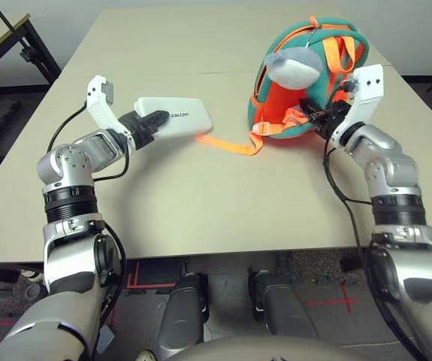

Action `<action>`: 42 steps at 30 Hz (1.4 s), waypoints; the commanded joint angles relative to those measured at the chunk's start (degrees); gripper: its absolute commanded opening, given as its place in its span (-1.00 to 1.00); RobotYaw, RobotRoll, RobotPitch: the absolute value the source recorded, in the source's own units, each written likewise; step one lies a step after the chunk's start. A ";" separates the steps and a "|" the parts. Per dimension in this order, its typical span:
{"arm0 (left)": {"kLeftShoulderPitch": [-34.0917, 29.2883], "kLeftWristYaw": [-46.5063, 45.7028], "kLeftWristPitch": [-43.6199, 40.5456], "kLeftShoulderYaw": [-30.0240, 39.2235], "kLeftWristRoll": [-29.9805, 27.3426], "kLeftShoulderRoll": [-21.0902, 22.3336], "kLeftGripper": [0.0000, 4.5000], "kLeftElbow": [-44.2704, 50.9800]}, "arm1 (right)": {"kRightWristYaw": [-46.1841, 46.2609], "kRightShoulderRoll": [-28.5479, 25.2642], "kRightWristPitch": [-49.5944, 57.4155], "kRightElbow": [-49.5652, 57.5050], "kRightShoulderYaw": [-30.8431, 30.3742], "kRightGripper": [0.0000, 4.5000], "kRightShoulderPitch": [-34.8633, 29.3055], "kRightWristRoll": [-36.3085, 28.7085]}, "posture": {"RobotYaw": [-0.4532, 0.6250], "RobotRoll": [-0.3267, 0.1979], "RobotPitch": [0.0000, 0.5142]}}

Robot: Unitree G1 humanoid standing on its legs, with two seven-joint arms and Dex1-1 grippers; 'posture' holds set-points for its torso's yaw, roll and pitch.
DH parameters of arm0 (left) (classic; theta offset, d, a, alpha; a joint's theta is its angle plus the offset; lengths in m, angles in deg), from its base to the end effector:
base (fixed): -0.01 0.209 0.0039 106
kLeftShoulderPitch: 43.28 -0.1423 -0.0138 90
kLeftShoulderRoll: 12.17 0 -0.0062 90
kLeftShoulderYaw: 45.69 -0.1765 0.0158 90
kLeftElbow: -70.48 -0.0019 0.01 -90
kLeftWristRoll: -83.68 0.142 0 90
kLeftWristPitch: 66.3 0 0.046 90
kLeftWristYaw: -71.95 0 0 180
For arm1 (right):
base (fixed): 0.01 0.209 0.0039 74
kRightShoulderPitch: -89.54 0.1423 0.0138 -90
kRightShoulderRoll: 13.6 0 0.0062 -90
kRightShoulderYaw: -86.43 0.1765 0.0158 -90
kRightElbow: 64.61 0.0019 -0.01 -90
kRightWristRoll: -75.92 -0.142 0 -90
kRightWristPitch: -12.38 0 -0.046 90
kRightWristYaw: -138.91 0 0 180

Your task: Put the pencil case into the backpack and zip it.

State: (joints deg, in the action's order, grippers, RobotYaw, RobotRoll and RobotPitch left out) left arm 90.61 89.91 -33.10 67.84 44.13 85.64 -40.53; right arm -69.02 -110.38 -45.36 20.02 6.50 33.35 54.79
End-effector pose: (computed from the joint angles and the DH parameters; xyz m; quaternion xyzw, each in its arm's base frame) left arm 0.3075 0.2445 0.1813 -0.2852 0.1503 -0.1880 0.9278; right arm 0.2932 -0.2184 0.1795 0.0228 0.0038 0.2295 0.9730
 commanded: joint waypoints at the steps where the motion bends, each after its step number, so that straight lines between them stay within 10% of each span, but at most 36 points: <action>1: 0.20 0.74 1.37 -0.48 0.71 -0.32 -0.44 -0.40 | -1.36 -1.03 6.46 10.89 0.17 -0.72 -3.45 -4.86 | -0.37 0.25 -0.50; 17: 1.37 3.06 3.89 -1.95 2.35 -1.16 -0.44 -4.10 | 2.67 -3.80 26.64 35.91 5.11 -0.72 -13.06 -20.46 | -0.42 0.25 -0.47; 42: 6.96 22.90 19.58 -6.85 2.78 5.13 -0.44 4.17 | 1.96 -4.43 12.58 20.35 -4.15 -0.72 -13.84 -7.70 | -0.37 0.25 -0.49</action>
State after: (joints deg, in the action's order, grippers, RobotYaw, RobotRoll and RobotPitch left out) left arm 95.97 109.64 -14.86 61.11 47.88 90.02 -38.44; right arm -66.78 -114.44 -33.20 42.44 3.70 19.96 45.91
